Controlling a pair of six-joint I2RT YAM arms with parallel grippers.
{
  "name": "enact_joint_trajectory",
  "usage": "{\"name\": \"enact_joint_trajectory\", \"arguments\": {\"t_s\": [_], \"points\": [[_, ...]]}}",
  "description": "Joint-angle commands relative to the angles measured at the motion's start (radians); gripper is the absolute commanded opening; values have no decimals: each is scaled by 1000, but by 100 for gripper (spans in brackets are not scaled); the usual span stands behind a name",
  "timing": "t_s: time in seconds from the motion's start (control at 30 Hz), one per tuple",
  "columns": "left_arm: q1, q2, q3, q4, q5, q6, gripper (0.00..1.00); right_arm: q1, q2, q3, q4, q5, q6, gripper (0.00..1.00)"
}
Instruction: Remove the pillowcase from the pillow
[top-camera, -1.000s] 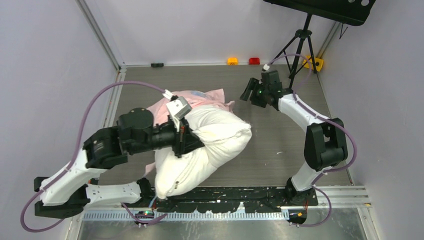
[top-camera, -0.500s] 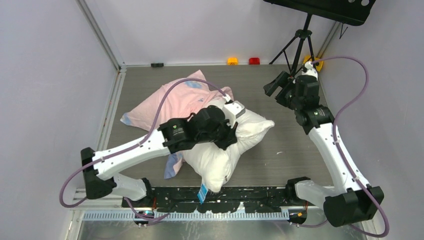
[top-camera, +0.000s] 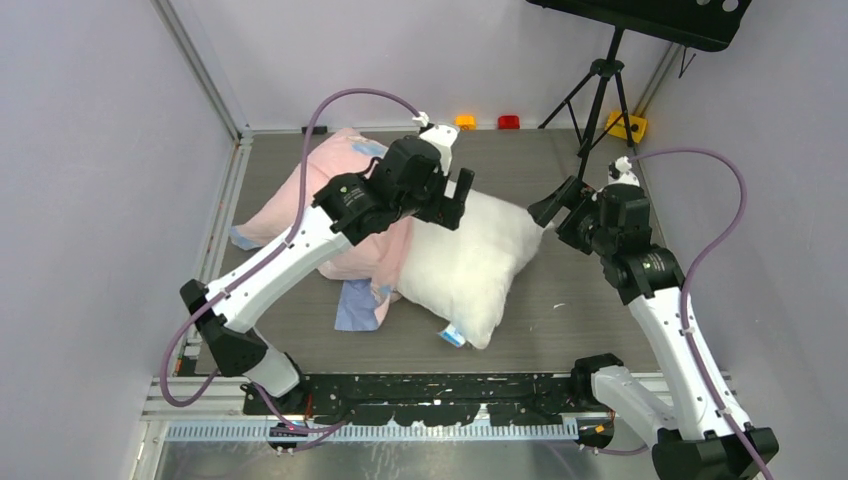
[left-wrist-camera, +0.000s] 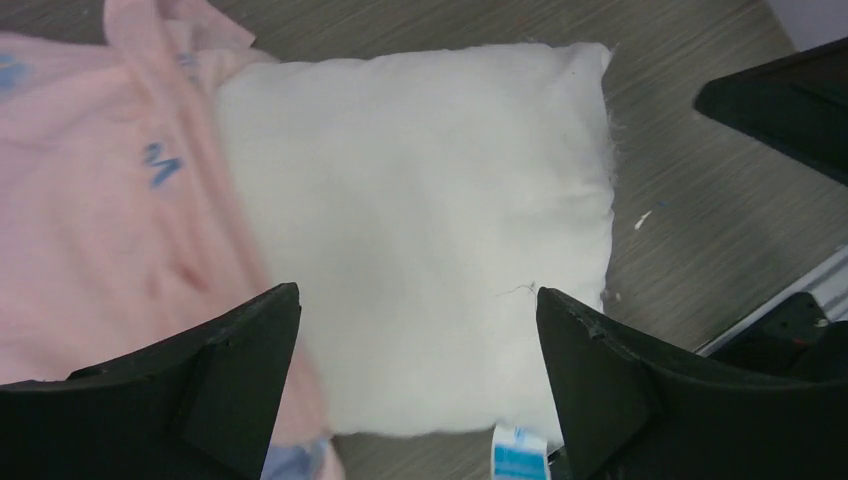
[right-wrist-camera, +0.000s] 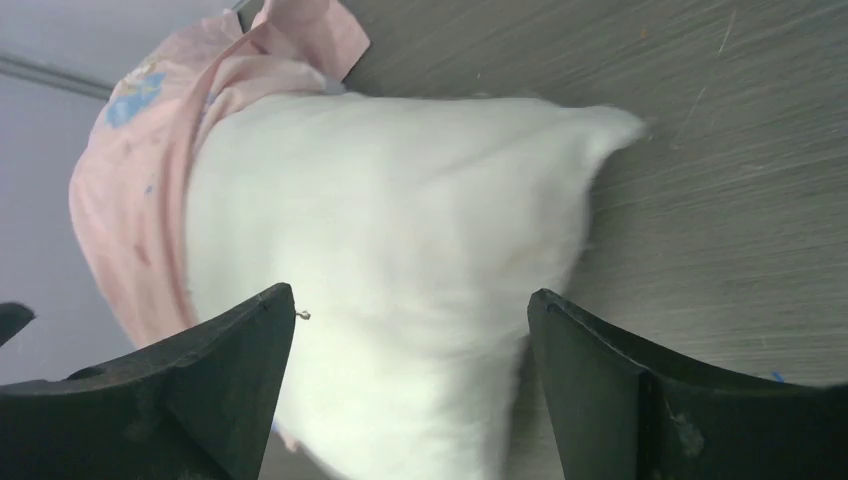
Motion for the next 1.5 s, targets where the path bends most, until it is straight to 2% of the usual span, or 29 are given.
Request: {"name": "enact_joint_trajectory", "arguments": {"t_s": [0.0,0.17,0.33,0.43,0.57,0.63,0.87,1.03,1.13,1.17,1.2,1.27,1.33,1.47], "points": [[91,-94,-56,-167,-102,10,90,3,-39,-22,-45,-102,17,91],[205,-219,-214,-151,-98,30,90,4,-19,-27,-56,-182,39,91],[213,-252,-300,-106,-35,68,88,24,41,-62,-7,-328,129,91],[213,-220,-299,-100,27,67,86,104,63,-53,-43,-270,128,92],[211,-185,-274,-98,38,65,87,242,83,-52,-129,-47,105,92],[212,-173,-267,-93,38,66,88,270,88,-78,-135,6,109,91],[210,-120,-303,-66,99,49,85,271,96,-239,-3,13,125,92],[210,-70,-355,5,124,35,85,272,155,-289,78,-20,127,91],[210,-26,-344,-27,30,34,80,273,170,-286,92,-35,127,78],[210,-16,-344,-38,-15,31,77,272,168,-284,92,-36,124,69],[210,-10,-347,-43,-57,29,73,272,161,-282,95,-33,118,58],[211,-10,-367,-45,-149,26,62,272,140,-276,87,-7,103,26],[215,-14,-388,-54,-248,9,48,272,113,-265,63,50,100,2],[276,-75,-444,-62,-343,-59,23,270,35,-239,-8,225,83,0]]}}
